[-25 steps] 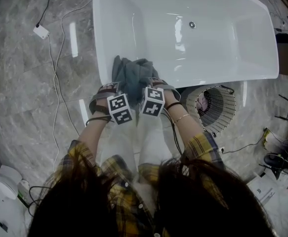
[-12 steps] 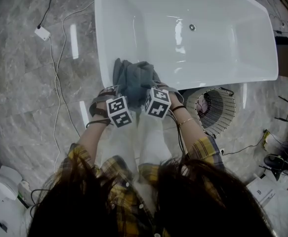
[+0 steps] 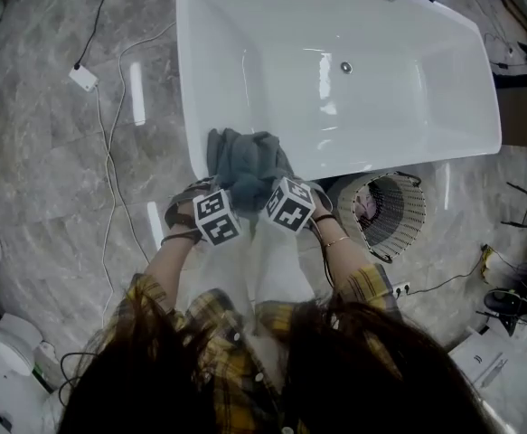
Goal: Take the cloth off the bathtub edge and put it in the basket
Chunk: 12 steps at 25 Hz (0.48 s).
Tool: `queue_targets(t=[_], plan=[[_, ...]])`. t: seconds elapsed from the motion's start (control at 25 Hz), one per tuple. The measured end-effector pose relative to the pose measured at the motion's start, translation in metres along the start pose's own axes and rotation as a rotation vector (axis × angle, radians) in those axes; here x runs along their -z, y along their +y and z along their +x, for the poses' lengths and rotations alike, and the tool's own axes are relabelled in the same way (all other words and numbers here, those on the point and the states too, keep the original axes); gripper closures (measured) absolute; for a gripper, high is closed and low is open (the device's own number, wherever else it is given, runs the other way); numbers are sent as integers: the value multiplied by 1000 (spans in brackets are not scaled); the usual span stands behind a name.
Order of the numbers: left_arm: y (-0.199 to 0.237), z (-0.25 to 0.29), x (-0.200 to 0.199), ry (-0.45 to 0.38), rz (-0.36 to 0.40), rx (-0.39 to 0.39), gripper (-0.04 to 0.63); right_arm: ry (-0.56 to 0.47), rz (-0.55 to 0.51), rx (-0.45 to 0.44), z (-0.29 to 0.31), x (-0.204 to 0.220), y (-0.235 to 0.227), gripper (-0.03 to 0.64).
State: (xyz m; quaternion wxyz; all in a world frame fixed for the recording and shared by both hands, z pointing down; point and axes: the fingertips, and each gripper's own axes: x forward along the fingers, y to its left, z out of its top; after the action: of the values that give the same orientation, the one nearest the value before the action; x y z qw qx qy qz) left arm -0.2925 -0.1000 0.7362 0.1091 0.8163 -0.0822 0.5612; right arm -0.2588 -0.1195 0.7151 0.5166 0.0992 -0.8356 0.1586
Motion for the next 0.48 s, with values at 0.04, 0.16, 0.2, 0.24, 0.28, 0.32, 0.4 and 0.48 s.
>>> queue_targets(t=[0.04,0.16,0.2,0.24,0.28,0.32,0.4,0.48], plan=[[-1,-3,0,-8,-11,2,445,-8,10,-1,-3,-2,2,514],[-2,-15,-1,-33,-25,-5,448,-32,34,4,-12,-8,8,514],[-2,-20,-2,-39,-24,-10,448,-37,35,8,-15,-11,9,514],[-3,-26,-2,-45,-24,-15,448,-41,35,10,-18,-15,11,515],[-3,-31,-2,-51,-24,-20,448,-44,37,11,-22,-18,13,515],[-4,-37,-3,-58,-28,-23,448,-46,41,11,-26,-20,15,515],[-5,-49,-6,-77,-45,-25,448,-52,52,12,-35,-26,18,515],[-3,-62,-10,-97,-57,-37,448,-62,57,20,-46,-34,20,514]])
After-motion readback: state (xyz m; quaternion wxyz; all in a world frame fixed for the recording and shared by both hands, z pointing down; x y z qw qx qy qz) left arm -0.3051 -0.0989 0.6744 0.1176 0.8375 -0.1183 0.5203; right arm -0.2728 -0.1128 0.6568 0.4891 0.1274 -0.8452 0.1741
